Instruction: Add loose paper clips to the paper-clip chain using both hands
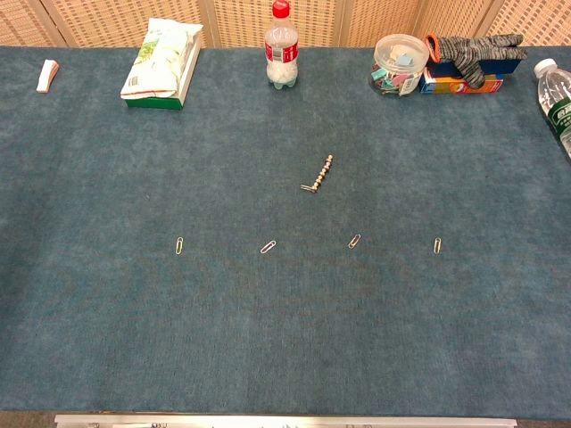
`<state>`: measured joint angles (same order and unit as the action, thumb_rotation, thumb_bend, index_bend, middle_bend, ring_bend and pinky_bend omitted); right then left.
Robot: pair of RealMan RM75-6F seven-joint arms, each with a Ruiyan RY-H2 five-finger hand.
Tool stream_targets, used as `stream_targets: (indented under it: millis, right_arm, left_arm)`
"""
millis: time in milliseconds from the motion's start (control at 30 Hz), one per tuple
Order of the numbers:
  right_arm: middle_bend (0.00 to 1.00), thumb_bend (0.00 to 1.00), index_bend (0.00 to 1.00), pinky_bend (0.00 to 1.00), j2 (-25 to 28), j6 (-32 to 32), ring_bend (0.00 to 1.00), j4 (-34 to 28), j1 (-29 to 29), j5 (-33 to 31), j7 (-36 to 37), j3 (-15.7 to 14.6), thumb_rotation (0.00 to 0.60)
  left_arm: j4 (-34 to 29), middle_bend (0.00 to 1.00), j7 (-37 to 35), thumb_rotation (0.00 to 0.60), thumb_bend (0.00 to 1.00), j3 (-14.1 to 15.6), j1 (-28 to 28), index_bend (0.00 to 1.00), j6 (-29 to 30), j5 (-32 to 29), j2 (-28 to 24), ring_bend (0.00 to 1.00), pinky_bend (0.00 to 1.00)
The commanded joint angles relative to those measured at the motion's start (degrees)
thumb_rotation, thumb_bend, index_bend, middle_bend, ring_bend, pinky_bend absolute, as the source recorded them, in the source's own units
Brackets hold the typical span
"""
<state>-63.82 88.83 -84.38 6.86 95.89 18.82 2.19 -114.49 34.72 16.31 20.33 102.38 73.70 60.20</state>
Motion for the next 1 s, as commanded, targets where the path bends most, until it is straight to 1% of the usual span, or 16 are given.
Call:
stream_targets:
  millis: [33,233,467,600,733,900,1000]
  right_arm:
    - [0.17,0.0,0.16,0.37,0.0,-1.2,0.06,-0.8,0.5,0.2,-1.7,-0.6,0.6]
    - [0.17,0.0,0.16,0.37,0.9,-1.8,0.06,-3.9,0.8,0.8,-5.4,-1.1,0.6]
    - [0.17,0.0,0.16,0.37,1.4,-3.9,0.06,-7.4,1.9,0.9,-10.6,-1.1,0.6]
    - [0.17,0.0,0.16,0.37,1.0,-5.7,0.06,-9.3,2.9,1.0,-13.5,-1.2,0.6]
    - [0.17,0.0,0.16,0.37,0.9,-7.0,0.06,-10.6,3.8,0.9,-16.0,-1.1,0.6]
    - [0.17,0.0,0.16,0.37,0.5,-8.4,0.06,-11.3,4.7,0.4,-17.8,-0.7,0.6]
    - [0.17,0.0,0.16,0.37,0.3,-10.2,0.06,-11.3,6.0,0.2,-19.2,-0.5,0.6]
  left_arm:
    - [3.0,0.06,-3.1,0.6,0.23,-0.9,-3.0,0.26,1.5,2.3,0.0,0.0,0.08]
    - [7.2,0.06,-9.5,0.6,0.23,-3.1,-6.3,0.26,0.2,3.4,0.6,0.0,0.06]
    - [12.6,0.06,-16.9,0.6,0.23,-3.7,-10.2,0.26,-2.3,4.7,1.2,0.0,0.06]
    - [14.9,0.06,-20.7,0.6,0.23,-4.9,-11.6,0.26,-4.2,4.8,1.4,0.0,0.06]
    - [16.4,0.06,-23.2,0.6,0.23,-6.0,-12.3,0.26,-6.1,4.8,1.3,0.0,0.06]
    - [16.6,0.06,-25.2,0.6,0.23,-7.3,-13.2,0.26,-7.5,5.2,0.7,0.0,0.06]
    - [16.6,0.06,-26.1,0.6,0.23,-8.0,-13.6,0.26,-8.6,5.6,0.6,0.0,0.06]
